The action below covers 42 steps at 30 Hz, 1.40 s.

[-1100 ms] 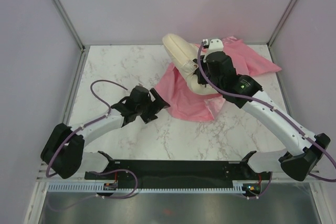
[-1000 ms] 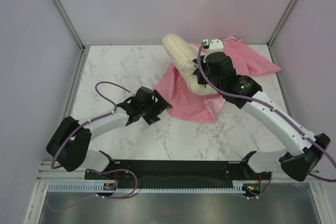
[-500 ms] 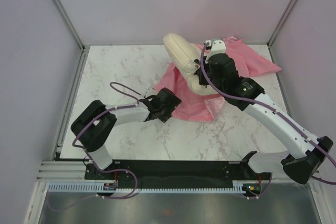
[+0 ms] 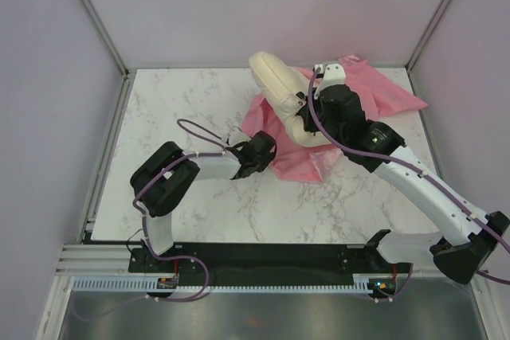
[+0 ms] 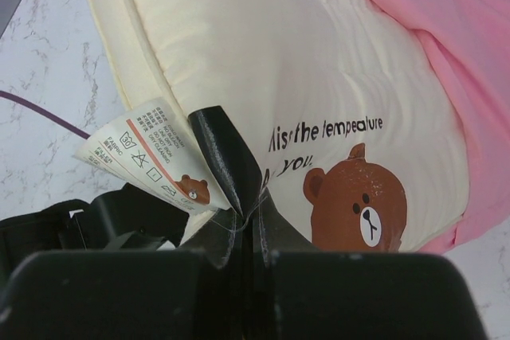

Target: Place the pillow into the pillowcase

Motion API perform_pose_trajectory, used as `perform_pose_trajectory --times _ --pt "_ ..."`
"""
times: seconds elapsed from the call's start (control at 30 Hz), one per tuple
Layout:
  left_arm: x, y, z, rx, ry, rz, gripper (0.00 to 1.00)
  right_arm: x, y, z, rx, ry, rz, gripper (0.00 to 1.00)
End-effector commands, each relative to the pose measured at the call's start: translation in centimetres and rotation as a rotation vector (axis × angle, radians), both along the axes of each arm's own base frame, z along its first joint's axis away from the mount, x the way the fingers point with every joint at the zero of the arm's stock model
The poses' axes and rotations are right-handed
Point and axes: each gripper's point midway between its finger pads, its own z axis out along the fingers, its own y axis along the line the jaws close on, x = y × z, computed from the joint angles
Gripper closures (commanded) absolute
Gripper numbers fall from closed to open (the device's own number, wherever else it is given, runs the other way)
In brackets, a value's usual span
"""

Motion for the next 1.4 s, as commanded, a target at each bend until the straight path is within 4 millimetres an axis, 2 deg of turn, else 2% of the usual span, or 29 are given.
perform_pose_trajectory --times 0.0,0.07,0.1,0.13,0.17,0.2,0.23,0.33,0.37,0.43,0.5,0.53,0.57,0.6,0.63,0.7,0.73,0.77,0.8,0.9,0.93,1.0,1.07,1.1,1.13,1.17,1.2,1.37 --pt "2.9 0.7 3.8 0.079 -0.135 -0.024 0.98 0.0 0.5 4.4 0.129 -0.126 0.004 1.0" --pt "2.9 0.6 5.4 0.148 -0.188 -0.132 0.98 -0.2 1.4 3.3 0.112 -0.103 0.059 1.0" --pt "2.7 0.3 7.6 0.145 -0.23 -0.185 0.98 -0.4 1.7 2.9 0.095 -0.097 0.089 1.0" --pt "2.5 0.1 8.6 0.143 -0.25 -0.215 0.98 -0.7 2.3 2.3 0.092 -0.082 0.131 1.0" --pt "2.3 -0.1 9.7 0.135 -0.269 -0.243 0.98 -0.9 2.7 1.9 0.087 -0.073 0.156 0.96" --pt "2.0 -0.2 11.4 0.113 -0.284 -0.283 0.98 -1.0 2.8 1.8 0.081 -0.076 0.172 0.88" --pt "1.5 0.3 11.5 0.114 -0.256 -0.3 0.98 -1.2 2.9 1.5 0.075 -0.072 0.184 0.64" --pt "1.0 1.5 12.6 0.034 -0.194 -0.353 0.98 -1.7 2.6 2.4 0.078 -0.093 0.196 0.31" --pt "0.7 2.2 11.9 0.012 -0.164 -0.359 0.98 -2.0 2.3 3.2 0.089 -0.111 0.197 0.28" --pt "0.9 3.8 12.4 -0.065 -0.138 -0.368 0.98 -2.4 2.1 4.7 0.109 -0.137 0.206 0.23" --pt "0.9 6.0 11.5 -0.059 -0.118 -0.349 0.98 -2.8 1.8 5.9 0.123 -0.151 0.208 0.22" --pt "0.9 6.8 12.2 -0.056 -0.137 -0.334 0.98 -2.9 1.6 5.9 0.123 -0.145 0.201 0.23" --pt "0.7 8.0 11.4 -0.05 -0.122 -0.318 0.98 -2.8 1.3 5.9 0.116 -0.143 0.183 0.24" --pt "0.6 8.6 11.4 -0.038 -0.127 -0.318 0.98 -2.2 0.4 6.1 0.096 -0.147 0.122 0.3" --pt "0.5 9.1 11.3 -0.032 -0.128 -0.315 0.98 -1.6 -0.2 4.7 0.05 -0.11 0.08 0.32" --pt "0.1 10.3 11.4 0.001 -0.144 -0.316 0.98 -0.5 -1.3 3.8 -0.01 -0.095 0.0 0.37" --pt "0.1 10.7 11.4 0.022 -0.149 -0.319 0.98 0.2 -1.2 2.2 -0.052 -0.06 -0.011 0.42" --pt "0.0 11.1 11.5 0.046 -0.162 -0.32 0.98 0.7 -1.3 1.5 -0.071 -0.046 -0.028 0.44" --pt "-0.2 11.5 11.2 0.078 -0.163 -0.337 0.98 1.5 -1.4 0.2 -0.108 -0.025 -0.054 0.47" --pt "-0.7 12.6 10.1 0.155 -0.16 -0.356 0.98 3.1 -1.7 -1.6 -0.176 -0.004 -0.108 0.53" --pt "-1.3 13.1 9.0 0.173 -0.139 -0.358 0.98 4.0 -2.0 -2.7 -0.221 0.006 -0.152 0.55" --pt "-1.5 13.5 8.8 0.194 -0.169 -0.366 0.98 5.0 -2.3 -3.5 -0.271 0.007 -0.183 0.57" --pt "-2.5 14.2 7.0 0.216 -0.156 -0.372 0.98 6.4 -2.4 -5.2 -0.34 0.021 -0.221 0.57" --pt "-2.7 14.4 6.9 0.22 -0.168 -0.374 0.98 6.9 -2.6 -5.5 -0.369 0.021 -0.239 0.58" --pt "-2.8 14.3 6.6 0.219 -0.184 -0.382 0.98 7.6 -2.5 -7.0 -0.416 0.039 -0.256 0.58" --pt "-2.9 14.4 6.5 0.228 -0.186 -0.392 0.98 8.1 -2.4 -7.4 -0.434 0.043 -0.261 0.58" --pt "-2.9 14.5 6.6 0.233 -0.187 -0.395 0.98 8.6 -2.3 -8.8 -0.475 0.063 -0.264 0.59" --pt "-3.1 14.5 7.2 0.243 -0.172 -0.411 0.98 10.0 -1.5 -11.4 -0.532 0.094 -0.256 0.58"
